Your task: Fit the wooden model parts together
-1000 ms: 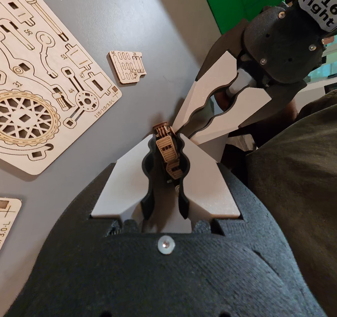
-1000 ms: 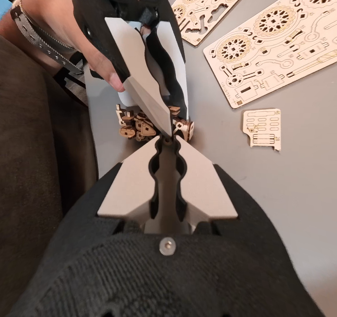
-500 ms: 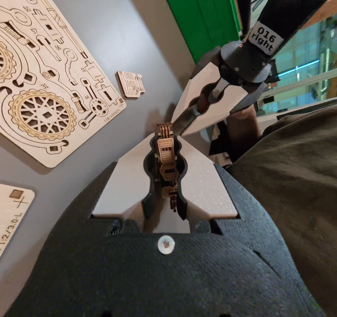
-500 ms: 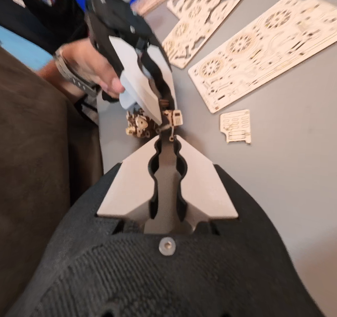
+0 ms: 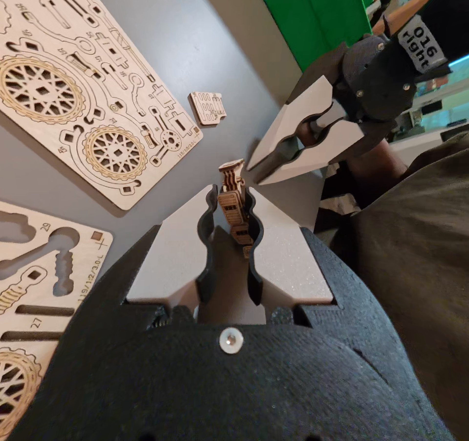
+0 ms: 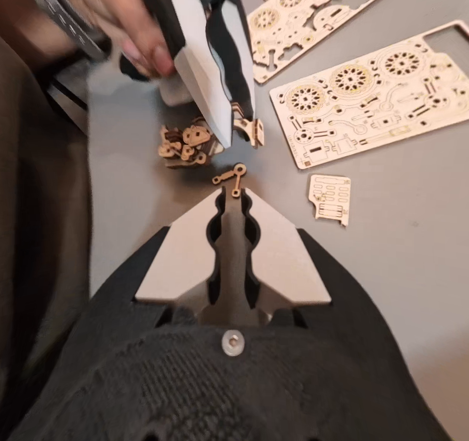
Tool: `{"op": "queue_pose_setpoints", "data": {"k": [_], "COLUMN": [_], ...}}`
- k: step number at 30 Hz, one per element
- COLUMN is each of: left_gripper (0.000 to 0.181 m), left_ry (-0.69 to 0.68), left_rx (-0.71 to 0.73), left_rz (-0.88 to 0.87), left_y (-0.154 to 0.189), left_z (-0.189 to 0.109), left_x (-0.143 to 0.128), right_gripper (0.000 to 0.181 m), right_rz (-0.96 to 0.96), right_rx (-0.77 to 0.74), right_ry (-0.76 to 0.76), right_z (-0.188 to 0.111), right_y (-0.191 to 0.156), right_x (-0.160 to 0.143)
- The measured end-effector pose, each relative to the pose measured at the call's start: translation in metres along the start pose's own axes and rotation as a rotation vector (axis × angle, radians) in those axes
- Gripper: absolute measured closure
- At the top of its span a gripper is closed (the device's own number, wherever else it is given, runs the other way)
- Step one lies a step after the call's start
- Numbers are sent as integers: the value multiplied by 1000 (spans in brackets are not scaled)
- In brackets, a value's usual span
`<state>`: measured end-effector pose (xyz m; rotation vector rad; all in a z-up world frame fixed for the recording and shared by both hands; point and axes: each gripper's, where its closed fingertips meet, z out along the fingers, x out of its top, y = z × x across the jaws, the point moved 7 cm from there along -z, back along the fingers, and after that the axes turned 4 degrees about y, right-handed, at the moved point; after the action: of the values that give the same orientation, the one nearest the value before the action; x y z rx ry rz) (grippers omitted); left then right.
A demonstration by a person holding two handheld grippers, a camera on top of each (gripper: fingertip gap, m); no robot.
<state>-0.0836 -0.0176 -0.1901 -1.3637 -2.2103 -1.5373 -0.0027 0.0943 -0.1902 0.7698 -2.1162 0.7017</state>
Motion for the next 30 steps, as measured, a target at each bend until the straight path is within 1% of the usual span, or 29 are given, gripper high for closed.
{"op": "queue_pose_setpoints", "data": {"k": [1, 2, 4, 6, 8, 10, 12, 15, 18, 21, 23, 25, 26, 28, 30], "left_gripper": [162, 162, 161, 161, 157, 153, 140, 127, 122, 123, 128, 133, 134, 139, 142], "left_ry": [-3, 4, 27, 63, 88, 115, 147, 164, 307, 437, 459, 430, 394, 327, 292], "left_rx": [-7, -14, -10, -37, -69, -72, -62, -16, -25, -121, -155, -116, -78, 54, 136], "left_rz": [12, 18, 15, 7, 4, 34, 66, 107, 135, 176, 272, 445, 552, 741, 869], "left_y": [2, 3, 1, 1, 2, 3, 4, 2, 6, 20, 35, 52, 61, 73, 81], "left_z": [0, 1, 2, 3, 2, 1, 0, -5, -21, -39, -42, -35, -29, -16, -7], "left_x": [-1, -1, -2, -3, -3, -4, -3, -2, 10, 17, 14, 4, -2, -13, -20], "right_gripper": [171, 172, 177, 177, 177, 177, 177, 177, 177, 177, 177, 177, 177, 177, 177], "right_rz": [-60, -113, -174, -171, -140, -107, -62, -8, -25, -65, -50, 23, 71, 140, 184], "right_rx": [-38, -74, -105, -104, -104, -113, -103, -78, -96, -92, -55, -7, 4, 32, 44], "right_ry": [-39, -75, -85, -93, -98, -88, -48, 38, 76, 97, 116, 109, 94, 75, 72], "right_z": [4, 8, 13, 14, 12, 6, -1, -12, -19, -24, -25, -24, -22, -19, -19], "right_y": [-1, -2, -6, -7, -5, -1, 2, 2, 1, -4, -9, -12, -12, -13, -14], "right_x": [-2, -4, -2, -2, -2, -4, -2, 5, 10, 15, 18, 17, 16, 13, 13]}}
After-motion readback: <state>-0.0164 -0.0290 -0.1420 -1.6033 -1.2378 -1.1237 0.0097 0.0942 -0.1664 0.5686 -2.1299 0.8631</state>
